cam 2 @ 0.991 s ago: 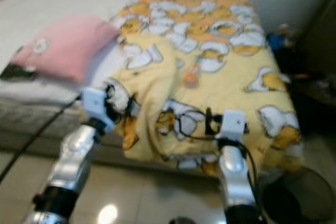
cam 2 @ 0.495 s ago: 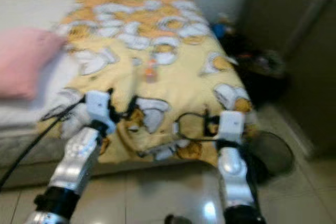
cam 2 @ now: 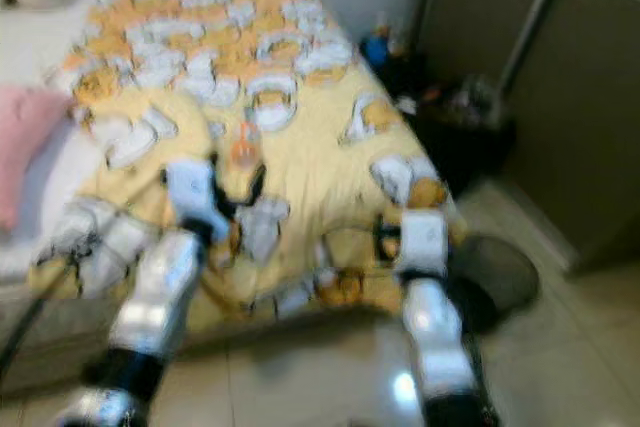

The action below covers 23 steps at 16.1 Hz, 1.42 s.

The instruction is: Clean up the room

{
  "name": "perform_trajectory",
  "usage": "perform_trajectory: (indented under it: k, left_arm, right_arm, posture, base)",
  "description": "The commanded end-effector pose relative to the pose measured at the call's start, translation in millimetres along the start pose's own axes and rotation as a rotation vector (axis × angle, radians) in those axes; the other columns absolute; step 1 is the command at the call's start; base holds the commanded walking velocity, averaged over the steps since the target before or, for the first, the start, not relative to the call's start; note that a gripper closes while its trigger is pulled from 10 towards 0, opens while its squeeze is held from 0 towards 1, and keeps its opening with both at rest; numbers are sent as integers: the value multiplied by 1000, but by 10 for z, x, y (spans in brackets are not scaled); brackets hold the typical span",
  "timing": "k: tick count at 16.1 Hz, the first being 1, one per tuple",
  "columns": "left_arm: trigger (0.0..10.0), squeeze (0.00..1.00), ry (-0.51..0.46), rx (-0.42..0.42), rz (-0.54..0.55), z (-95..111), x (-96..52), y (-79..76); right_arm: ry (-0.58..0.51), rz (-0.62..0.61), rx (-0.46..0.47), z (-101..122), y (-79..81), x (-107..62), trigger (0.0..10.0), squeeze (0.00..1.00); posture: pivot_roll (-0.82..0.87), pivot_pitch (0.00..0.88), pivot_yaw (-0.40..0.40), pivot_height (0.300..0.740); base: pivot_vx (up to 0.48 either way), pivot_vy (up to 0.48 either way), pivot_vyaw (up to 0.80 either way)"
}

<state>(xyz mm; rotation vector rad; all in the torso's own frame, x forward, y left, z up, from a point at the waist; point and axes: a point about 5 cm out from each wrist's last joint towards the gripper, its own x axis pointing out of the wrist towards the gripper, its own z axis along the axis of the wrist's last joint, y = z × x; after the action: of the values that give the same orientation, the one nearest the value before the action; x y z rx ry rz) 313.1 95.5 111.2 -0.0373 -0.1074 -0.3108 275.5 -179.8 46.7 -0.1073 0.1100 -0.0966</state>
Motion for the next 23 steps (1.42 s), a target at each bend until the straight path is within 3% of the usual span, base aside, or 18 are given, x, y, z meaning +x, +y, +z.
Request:
perform_trajectory:
  k: [1,10,13,14,15,16,17,18,19,22,23]
  left_arm:
    - [10000,0,4,22,22,18,18,91]
    - [10000,0,11,61,-38,41,171,-30]
    - [10000,0,46,-17,-45,16,344,-146]
    - [10000,0,100,-16,-86,31,527,-367]
    - [10000,0,107,-3,-83,63,584,-410]
    - [10000,0,148,29,-64,101,681,-434]
    - [10000,0,189,-29,5,123,745,-345]
    - [10000,0,203,-26,52,133,766,-246]
    - [10000,1000,237,43,83,115,772,-142]
    - [10000,1000,371,90,163,-23,710,81]
    - [10000,1000,387,81,178,-45,696,101]
  right_arm:
    - [10,-7,-4,8,15,31,10000,0]
    - [2,11,-27,9,48,35,10000,0]
    - [19,-34,-40,-48,-66,-51,10000,0]
    - [39,-80,-50,-95,-154,-107,10000,0]
    - [37,-92,-49,-102,-175,-144,10000,0]
    - [35,-109,-48,-105,-213,-193,10000,0]
    - [29,-113,-59,-101,-225,-285,10000,0]
    - [24,-110,-74,-101,-216,-408,10000,0]
    - [32,-108,-86,-112,-219,-544,10000,0]
    - [67,-140,-104,-116,-282,-902,10000,0]
    - [76,-146,-106,-118,-293,-947,10000,0]
  posture:
    - [-22,0,18,740]
    - [-33,0,21,740]
    - [-56,0,25,740]
    - [-101,0,37,740]
    - [-121,0,49,740]
    - [-132,0,55,740]
    - [-171,0,76,740]
    - [-202,0,87,740]
    - [-225,11,91,740]
    - [-302,112,111,740]
    - [-306,119,111,740]
  base:
    - [480,0,0]
    - [480,0,0]
    - [480,0,0]
    - [0,0,0]
    - [0,0,0]
    - [0,0,0]
    - [0,0,0]
    - [0,0,0]
    - [0,0,0]
    - [0,0,0]
    - [0,0,0]
